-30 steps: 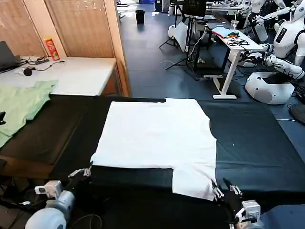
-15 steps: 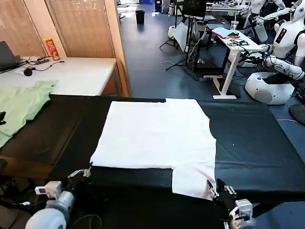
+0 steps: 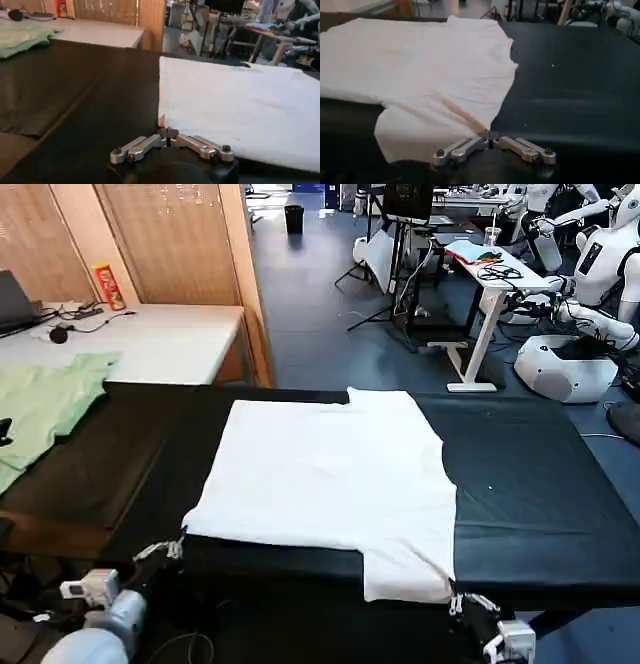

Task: Fold and organize the clothes.

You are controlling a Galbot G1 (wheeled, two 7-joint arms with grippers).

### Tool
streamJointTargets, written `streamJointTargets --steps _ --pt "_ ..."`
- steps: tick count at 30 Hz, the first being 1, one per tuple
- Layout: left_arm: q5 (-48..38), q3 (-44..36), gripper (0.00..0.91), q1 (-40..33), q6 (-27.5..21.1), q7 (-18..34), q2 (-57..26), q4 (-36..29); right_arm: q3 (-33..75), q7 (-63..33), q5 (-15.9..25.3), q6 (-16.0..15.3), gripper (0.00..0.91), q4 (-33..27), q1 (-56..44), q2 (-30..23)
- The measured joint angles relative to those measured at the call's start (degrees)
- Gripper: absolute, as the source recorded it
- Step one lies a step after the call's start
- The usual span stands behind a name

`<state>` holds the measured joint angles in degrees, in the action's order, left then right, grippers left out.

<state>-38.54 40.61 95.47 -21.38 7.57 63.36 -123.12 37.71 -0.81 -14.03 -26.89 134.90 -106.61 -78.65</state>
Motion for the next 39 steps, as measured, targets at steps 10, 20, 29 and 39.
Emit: streamJointTargets --steps 10,20,29,39 --pt "3.0 -3.5 0.000 -8.1 4.7 -0.8 4.7 4.3 0.0 2.2 -3.5 6.8 0.049 -12.9 15.4 5.7" --pt "8.3 -6.8 0.000 -17.7 5.2 -1.3 7.4 12.3 -6.9 2.3 -2.0 7.1 0.049 -25.2 30.9 9.6" --pt "13.3 -7.9 0.000 -23.6 6.6 -1.5 6.8 18.3 -10.7 2.3 -1.5 7.8 0.049 -34.1 39.1 10.2" --pt "13.7 -8.6 0.878 -26.8 5.6 -1.3 6.1 21.8 -9.8 3.5 -4.1 5.9 0.878 -32.1 38.1 11.3"
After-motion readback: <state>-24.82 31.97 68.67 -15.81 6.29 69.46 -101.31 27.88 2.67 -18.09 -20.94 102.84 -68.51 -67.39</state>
